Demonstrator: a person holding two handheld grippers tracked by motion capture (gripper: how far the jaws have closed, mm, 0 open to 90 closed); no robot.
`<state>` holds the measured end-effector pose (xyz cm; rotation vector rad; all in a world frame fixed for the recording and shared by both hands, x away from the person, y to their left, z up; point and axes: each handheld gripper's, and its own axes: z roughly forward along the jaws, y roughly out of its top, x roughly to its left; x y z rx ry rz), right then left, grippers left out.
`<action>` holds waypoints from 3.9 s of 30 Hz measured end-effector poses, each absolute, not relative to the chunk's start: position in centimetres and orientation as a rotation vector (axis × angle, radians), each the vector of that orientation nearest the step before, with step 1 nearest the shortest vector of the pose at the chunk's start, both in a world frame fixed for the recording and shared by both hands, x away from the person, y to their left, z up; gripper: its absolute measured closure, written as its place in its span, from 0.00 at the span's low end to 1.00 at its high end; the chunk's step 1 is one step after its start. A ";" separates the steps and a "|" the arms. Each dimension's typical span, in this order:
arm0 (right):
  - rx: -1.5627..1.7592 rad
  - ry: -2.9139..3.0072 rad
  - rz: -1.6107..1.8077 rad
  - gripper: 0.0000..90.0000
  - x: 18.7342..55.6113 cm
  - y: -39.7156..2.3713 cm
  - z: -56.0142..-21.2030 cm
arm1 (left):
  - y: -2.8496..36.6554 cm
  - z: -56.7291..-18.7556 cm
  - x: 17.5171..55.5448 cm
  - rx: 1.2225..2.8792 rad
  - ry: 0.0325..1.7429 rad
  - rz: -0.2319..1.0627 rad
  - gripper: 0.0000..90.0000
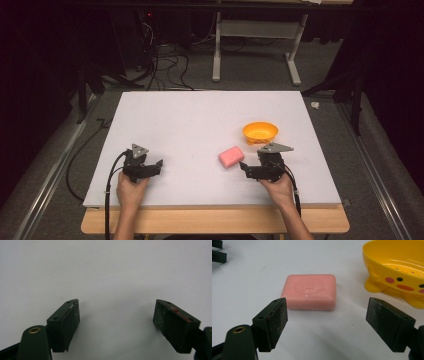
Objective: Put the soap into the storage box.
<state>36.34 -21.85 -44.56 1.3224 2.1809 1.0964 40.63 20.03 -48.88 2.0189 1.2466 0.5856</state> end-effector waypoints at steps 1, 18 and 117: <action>1.324 2.181 1.099 0.19 36.4 -21.6 -44.5 | 20.0 -48.9 40.6 2.019 1.246 0.586 0.24; 1.317 2.188 1.098 0.15 38.1 -18.3 -45.0 | 20.0 -48.9 40.7 2.013 1.250 0.580 0.24; 1.317 2.207 0.996 0.15 37.2 -19.7 -45.7 | 20.1 -48.9 40.7 2.017 1.249 0.577 0.24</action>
